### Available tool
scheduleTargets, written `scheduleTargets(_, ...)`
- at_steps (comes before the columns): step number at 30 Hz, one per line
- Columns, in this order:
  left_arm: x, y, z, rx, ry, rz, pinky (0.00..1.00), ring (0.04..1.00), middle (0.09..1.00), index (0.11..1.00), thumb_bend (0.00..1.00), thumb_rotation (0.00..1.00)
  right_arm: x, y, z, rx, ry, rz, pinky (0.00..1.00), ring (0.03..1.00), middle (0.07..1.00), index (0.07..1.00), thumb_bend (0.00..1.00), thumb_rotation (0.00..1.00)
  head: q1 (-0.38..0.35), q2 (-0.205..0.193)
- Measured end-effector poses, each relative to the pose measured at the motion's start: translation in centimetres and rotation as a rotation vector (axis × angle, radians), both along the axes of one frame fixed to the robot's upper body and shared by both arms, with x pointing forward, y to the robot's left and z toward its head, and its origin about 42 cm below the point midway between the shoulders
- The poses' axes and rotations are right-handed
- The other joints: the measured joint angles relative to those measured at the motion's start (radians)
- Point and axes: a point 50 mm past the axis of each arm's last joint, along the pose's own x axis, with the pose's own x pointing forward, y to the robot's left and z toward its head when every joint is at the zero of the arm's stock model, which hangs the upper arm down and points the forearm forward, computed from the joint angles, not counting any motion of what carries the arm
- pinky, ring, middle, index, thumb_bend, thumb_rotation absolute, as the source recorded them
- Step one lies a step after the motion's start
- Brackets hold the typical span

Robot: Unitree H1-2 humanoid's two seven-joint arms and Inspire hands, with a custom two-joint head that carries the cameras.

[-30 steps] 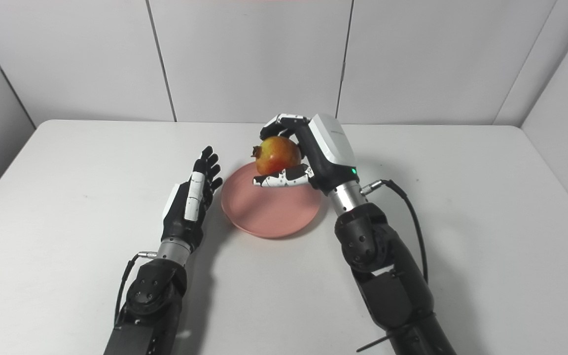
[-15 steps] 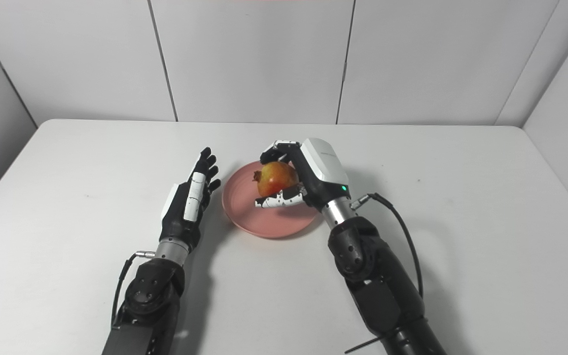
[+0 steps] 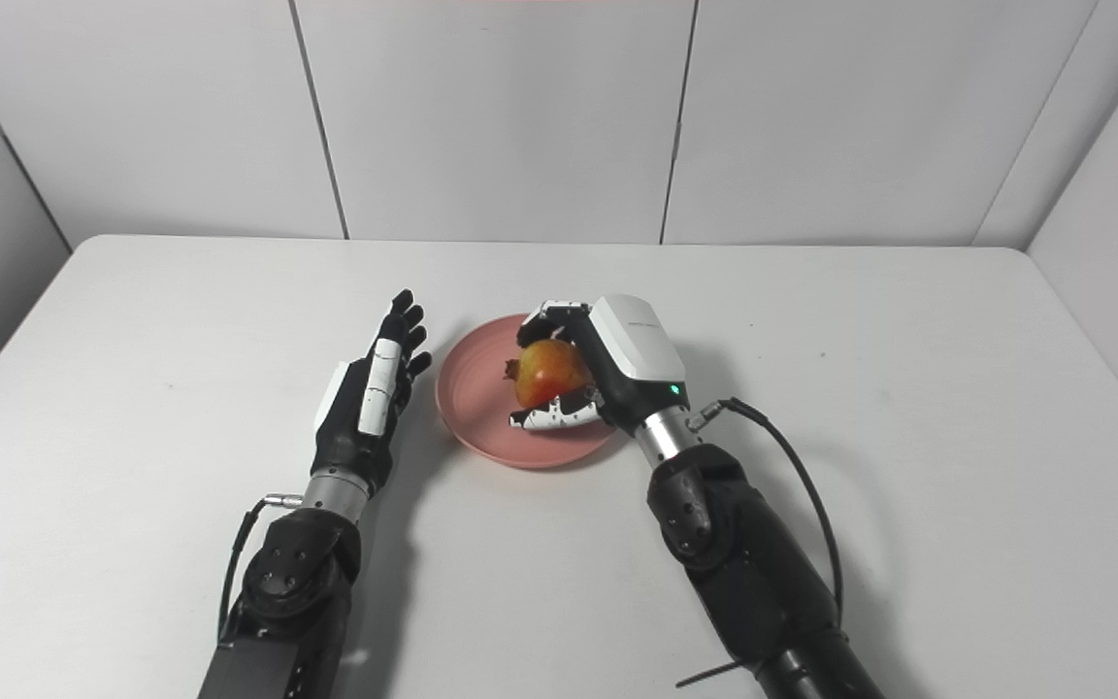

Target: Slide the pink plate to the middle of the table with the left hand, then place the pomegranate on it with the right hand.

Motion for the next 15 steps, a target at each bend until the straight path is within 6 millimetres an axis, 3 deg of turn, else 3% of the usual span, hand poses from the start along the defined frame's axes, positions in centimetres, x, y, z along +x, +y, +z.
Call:
scheduleTargets(1, 0.0, 0.0, 0.0, 0.000, 0.000, 0.000, 0.97, 1.000, 1.000, 1.000, 0.77, 1.00, 0.1, 0.0, 0.0, -0.005, -0.011, 0.003, 0.37, 0.409, 0.513, 0.521, 0.51, 0.00, -0.002, -0.002)
scheduleTargets(3, 0.0, 0.0, 0.0, 0.001, 0.000, -0.001, 0.97, 1.000, 1.000, 1.000, 0.77, 1.00, 0.1, -0.1, 0.1, -0.009, -0.022, 0.007, 0.52, 0.592, 0.636, 0.499, 0.51, 0.13, -0.003, -0.002)
scheduleTargets(5, 0.0, 0.0, 0.0, 0.001, 0.000, -0.001, 0.97, 1.000, 1.000, 1.000, 0.77, 1.00, 0.0, -0.1, 0.1, -0.019, -0.025, 0.018, 0.57, 0.638, 0.668, 0.498, 0.51, 0.14, -0.005, -0.003)
scheduleTargets(6, 0.0, 0.0, 0.0, 0.001, 0.000, -0.001, 0.97, 1.000, 1.000, 1.000, 0.76, 1.00, 0.0, -0.1, 0.2, -0.026, -0.024, 0.026, 0.62, 0.690, 0.711, 0.638, 0.58, 0.24, -0.006, -0.003)
scheduleTargets(7, 0.0, 0.1, 0.0, 0.001, 0.000, -0.001, 0.96, 1.000, 1.000, 1.000, 0.76, 1.00, -0.1, -0.1, 0.3, -0.038, -0.021, 0.039, 0.64, 0.708, 0.726, 0.686, 0.60, 0.28, -0.008, -0.005)
scheduleTargets(9, 0.0, 0.1, 0.0, 0.002, 0.000, 0.000, 0.97, 1.000, 1.000, 1.000, 0.76, 1.00, -0.2, -0.1, 0.7, -0.054, -0.017, 0.063, 0.71, 0.802, 0.823, 0.847, 0.65, 0.45, -0.008, -0.006)
scheduleTargets(11, 0.0, 0.1, 0.0, 0.003, 0.000, 0.000, 0.97, 1.000, 1.000, 1.000, 0.76, 1.00, -0.3, 0.0, 1.2, -0.060, -0.020, 0.083, 0.74, 0.833, 0.860, 0.885, 0.67, 0.51, -0.011, -0.009)
scheduleTargets(15, 0.0, 0.2, 0.0, -0.008, 0.001, 0.000, 0.97, 1.000, 1.000, 1.000, 0.77, 1.00, -0.5, 0.1, 1.4, -0.069, -0.012, 0.099, 0.93, 0.937, 0.965, 0.974, 0.68, 0.65, -0.014, -0.012)
